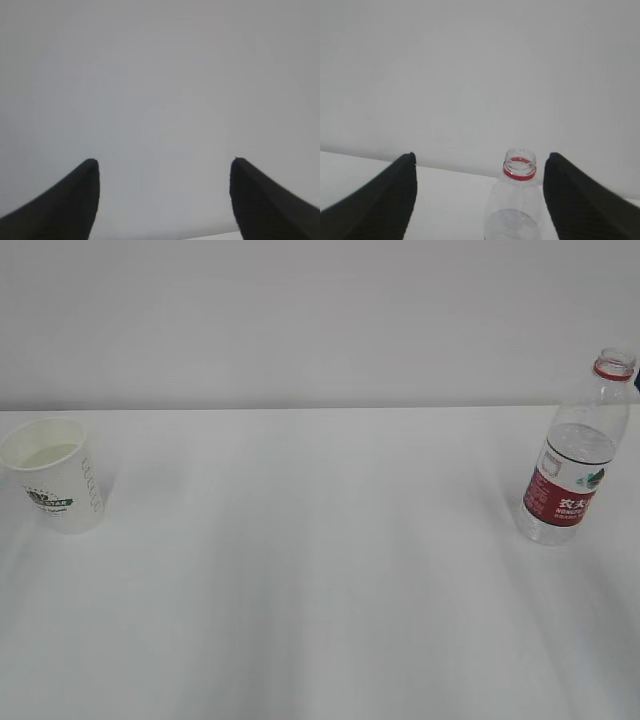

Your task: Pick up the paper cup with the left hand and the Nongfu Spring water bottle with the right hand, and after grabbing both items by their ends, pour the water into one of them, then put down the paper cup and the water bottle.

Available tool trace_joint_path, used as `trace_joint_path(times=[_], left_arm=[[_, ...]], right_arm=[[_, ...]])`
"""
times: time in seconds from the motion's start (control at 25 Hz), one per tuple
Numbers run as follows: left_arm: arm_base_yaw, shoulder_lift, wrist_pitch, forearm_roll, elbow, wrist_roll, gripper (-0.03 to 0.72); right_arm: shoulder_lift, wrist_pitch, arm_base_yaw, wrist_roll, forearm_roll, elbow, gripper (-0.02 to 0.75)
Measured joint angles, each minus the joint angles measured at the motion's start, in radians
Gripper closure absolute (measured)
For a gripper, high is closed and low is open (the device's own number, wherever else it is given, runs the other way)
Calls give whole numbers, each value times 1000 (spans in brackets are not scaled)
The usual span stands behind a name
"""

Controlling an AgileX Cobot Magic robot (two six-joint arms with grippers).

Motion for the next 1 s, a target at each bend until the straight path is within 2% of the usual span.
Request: trace_joint_path(times=[0.4, 1.0], left_arm=[[0, -162, 113, 50, -5, 0, 98], [0, -344, 285, 56, -5, 0, 105]], right_arm=[[-152, 115, 0, 0, -29, -2, 146], [-294, 271, 0, 2, -63, -2, 146]])
